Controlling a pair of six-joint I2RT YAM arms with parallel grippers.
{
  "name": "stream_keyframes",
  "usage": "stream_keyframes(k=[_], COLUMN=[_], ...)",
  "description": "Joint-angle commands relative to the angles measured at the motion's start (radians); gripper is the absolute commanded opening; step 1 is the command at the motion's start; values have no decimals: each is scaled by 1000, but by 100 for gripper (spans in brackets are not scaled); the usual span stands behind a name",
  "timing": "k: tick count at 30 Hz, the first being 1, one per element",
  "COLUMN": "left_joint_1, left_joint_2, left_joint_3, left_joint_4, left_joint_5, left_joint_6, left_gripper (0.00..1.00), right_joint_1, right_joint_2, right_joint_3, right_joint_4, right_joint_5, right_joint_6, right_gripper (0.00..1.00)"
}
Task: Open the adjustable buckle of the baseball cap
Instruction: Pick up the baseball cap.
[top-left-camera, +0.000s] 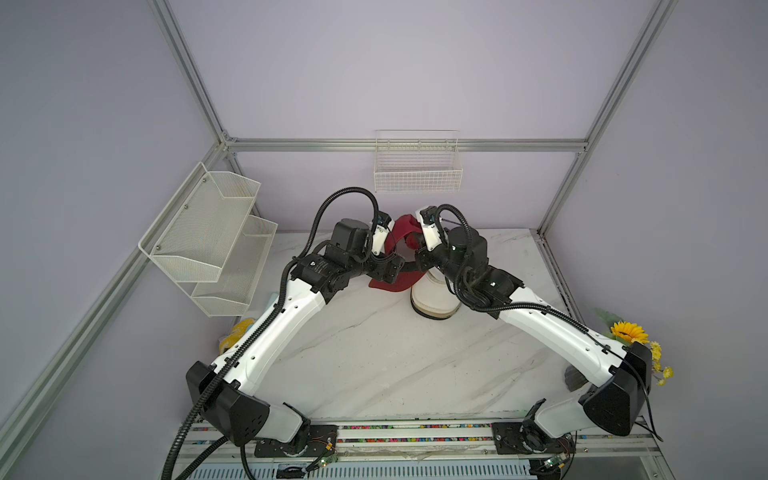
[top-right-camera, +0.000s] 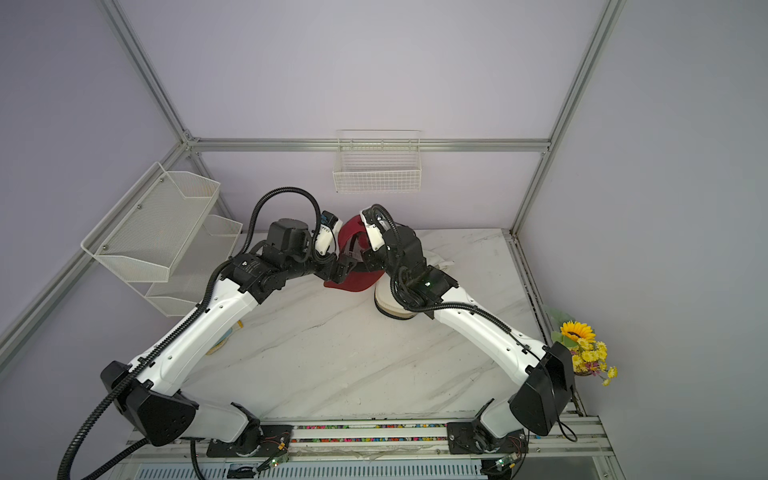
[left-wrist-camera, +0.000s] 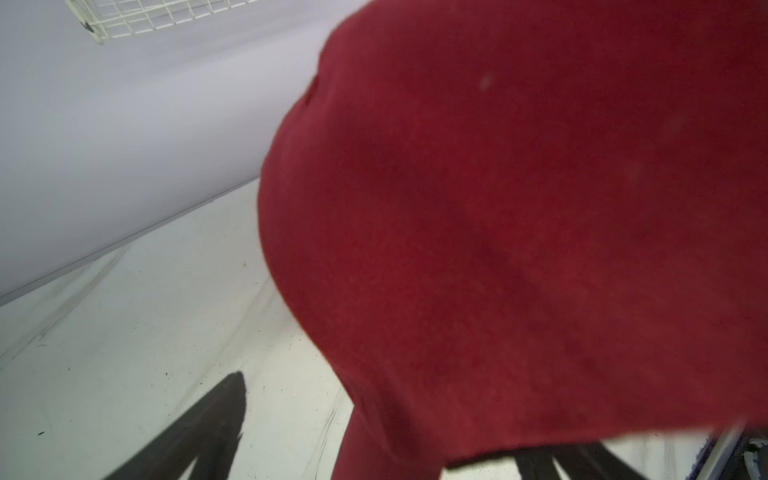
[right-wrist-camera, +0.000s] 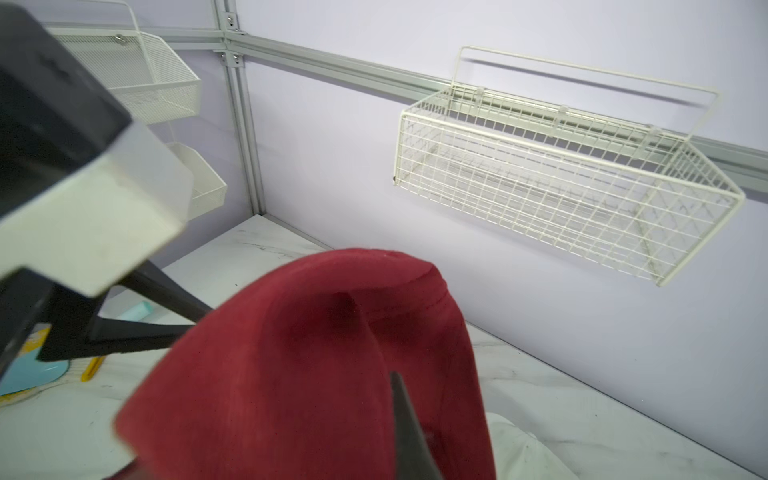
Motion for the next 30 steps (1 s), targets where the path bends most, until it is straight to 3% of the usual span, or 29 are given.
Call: stream_keyframes(k=[1, 6, 13, 16, 25, 28, 30], left_joint_1=[5, 6, 6, 6, 6, 5, 7], left_joint_2=[-77, -81, 16, 45, 74, 85, 89], left_joint_3=[33, 56, 99, 105, 120, 132, 137], left_joint_4=[57, 78, 76, 73, 50, 50, 48], left_joint_5=[35, 67, 100, 120, 129, 129, 147], left_joint_6=[39, 45, 72, 79, 95, 97, 103], left_gripper=[100, 100, 100, 95, 49, 19, 7], right_joint_1=[5, 6, 29, 31, 31, 32, 34], right_joint_2=[33, 80, 108, 102, 100, 93, 85], right_joint_3=[60, 102, 129, 131, 149, 142, 137], right_joint_4=[-90, -146, -180, -181, -200, -200, -198], right_joint_5=[-106, -141, -137, -128, -140, -142, -141], right_joint_6=[-13, -13, -30, -38, -52, -50, -48], right_gripper=[2, 2, 2, 2, 3, 3, 4])
